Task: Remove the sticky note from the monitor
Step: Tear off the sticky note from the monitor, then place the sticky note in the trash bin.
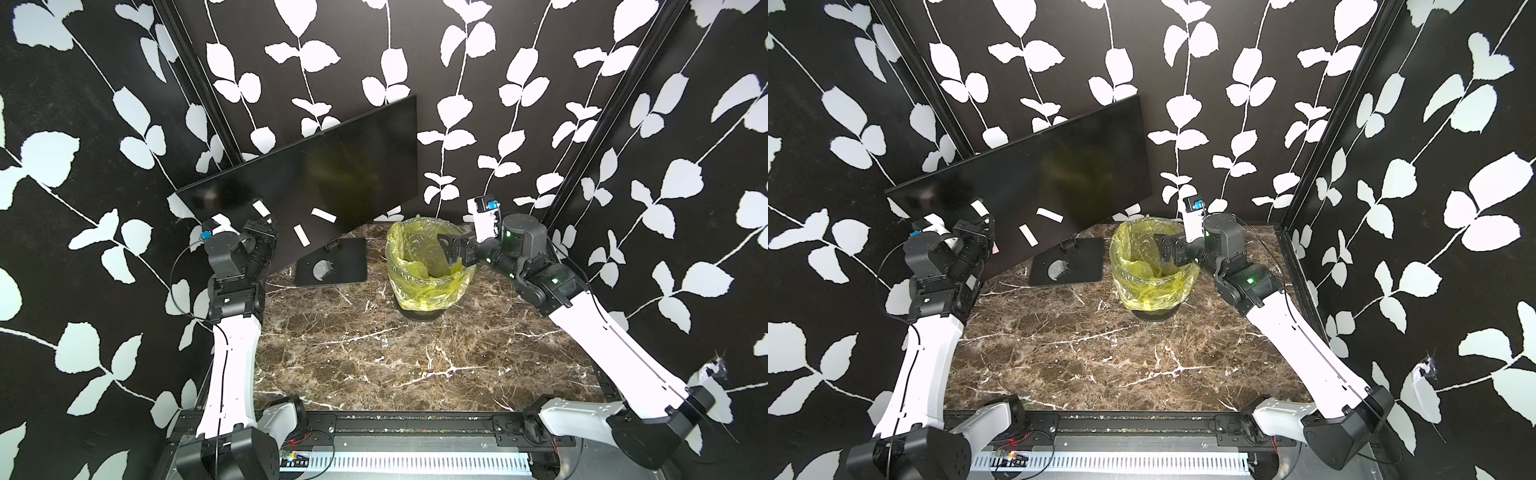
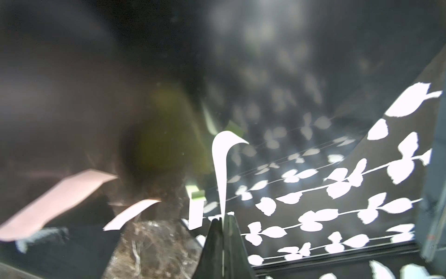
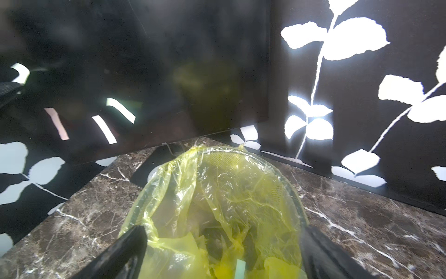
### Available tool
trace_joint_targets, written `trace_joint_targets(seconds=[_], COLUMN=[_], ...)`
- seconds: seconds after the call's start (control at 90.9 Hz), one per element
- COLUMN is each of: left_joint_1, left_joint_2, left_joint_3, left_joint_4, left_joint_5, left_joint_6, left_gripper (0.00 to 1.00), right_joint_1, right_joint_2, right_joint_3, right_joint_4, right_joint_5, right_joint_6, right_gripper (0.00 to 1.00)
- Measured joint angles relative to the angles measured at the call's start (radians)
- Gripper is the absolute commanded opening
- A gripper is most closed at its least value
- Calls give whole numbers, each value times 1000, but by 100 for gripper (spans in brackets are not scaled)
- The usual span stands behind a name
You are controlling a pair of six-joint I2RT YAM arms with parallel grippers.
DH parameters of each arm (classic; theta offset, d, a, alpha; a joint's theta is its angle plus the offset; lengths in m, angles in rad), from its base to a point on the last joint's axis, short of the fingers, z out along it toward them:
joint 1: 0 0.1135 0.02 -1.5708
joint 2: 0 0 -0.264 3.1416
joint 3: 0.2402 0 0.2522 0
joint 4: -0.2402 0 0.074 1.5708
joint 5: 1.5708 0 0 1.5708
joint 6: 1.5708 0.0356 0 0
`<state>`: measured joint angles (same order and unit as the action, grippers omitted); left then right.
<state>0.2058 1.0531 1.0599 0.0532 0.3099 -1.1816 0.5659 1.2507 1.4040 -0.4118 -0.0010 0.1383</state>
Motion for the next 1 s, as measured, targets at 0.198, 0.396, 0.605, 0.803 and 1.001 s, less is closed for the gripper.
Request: trace_joint_targets(seconds=[0.198,0.396,0.605,0.803,1.001], left_joint_1=[-1,-45,-253,-504,-673], left_joint_2=[-32,-72,-68,58,298], left_joint_3=[0,1,14,135,360], left_joint_4=[-8,-62,-116,-179,-283], left_joint_5=[9,10,-29,-63,-36], left_joint_6=[-1,11,47,138,269], left_gripper=[0,0,0,0,0], right_joint_1=[3,24,43,48,48], right_joint_2=[0,0,2,2,2], right_joint_3=[0,0,6,8,8], right_joint_4=[40,76,84,84,84], right_joint_5=[-91,-152,-185,-195,-197], right_joint_6=[18,24,25,28,28], right_gripper=[99,99,99,99,99])
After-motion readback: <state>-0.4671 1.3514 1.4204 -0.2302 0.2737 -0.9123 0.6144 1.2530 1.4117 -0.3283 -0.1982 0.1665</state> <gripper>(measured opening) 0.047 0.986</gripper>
